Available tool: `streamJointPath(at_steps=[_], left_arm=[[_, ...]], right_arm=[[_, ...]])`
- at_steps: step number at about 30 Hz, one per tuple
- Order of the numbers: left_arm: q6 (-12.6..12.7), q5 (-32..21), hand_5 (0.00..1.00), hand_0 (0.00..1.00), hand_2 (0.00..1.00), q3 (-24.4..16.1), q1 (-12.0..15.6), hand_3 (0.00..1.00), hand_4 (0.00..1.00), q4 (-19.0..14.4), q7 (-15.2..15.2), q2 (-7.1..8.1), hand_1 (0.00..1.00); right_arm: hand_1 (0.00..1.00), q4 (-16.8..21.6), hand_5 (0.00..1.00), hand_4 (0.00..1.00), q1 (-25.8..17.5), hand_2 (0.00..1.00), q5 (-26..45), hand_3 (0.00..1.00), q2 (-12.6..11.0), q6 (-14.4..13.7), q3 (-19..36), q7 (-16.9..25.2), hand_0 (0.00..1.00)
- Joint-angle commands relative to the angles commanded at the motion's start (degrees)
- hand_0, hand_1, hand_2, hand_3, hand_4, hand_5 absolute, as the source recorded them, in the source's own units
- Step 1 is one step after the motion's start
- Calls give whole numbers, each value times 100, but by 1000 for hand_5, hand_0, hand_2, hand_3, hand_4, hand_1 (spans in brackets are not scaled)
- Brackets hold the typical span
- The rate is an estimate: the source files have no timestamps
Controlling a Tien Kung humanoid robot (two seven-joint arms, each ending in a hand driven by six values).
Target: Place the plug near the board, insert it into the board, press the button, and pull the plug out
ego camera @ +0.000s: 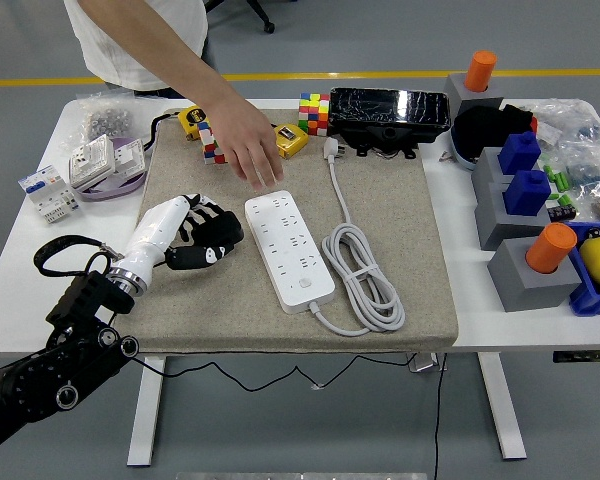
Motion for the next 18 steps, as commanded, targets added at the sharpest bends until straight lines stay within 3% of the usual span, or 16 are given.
streamJointPath(at_steps=[2, 3, 8, 9, 12, 18], left_arm=[[-80, 49, 2, 311, 431, -20, 8, 560, 633, 21, 94, 0, 385], [-142, 71, 137, 465, 590, -28, 11, 660, 837, 26, 159, 0, 659], [-412, 254, 137, 465, 590, -37, 35, 660, 837, 39, 472, 14, 659], [-442, 260, 189, 674, 772, -39, 39, 841, 889, 37, 503, 20, 776], [-476, 271, 189, 674, 772, -71, 73, 841, 889, -4, 544, 45, 776], [-293, 1, 237, 681, 820, -284, 219, 881, 919, -224, 365, 115, 798]], right_arm=[[625, 4, 410, 884, 3, 611, 2, 549, -2, -1, -2, 1, 536], [626, 6, 409, 884, 3, 611, 0, 549, -3, -1, -4, 1, 536], [626, 12, 409, 884, 2, 611, 2, 549, -11, -3, -13, 2, 536], [625, 10, 410, 884, -2, 612, 1, 549, -11, -2, -14, 1, 537], [625, 6, 410, 884, -18, 612, 0, 549, -7, -1, -11, 0, 537], [624, 3, 410, 884, -32, 612, -13, 549, -1, -1, 2, -1, 536]])
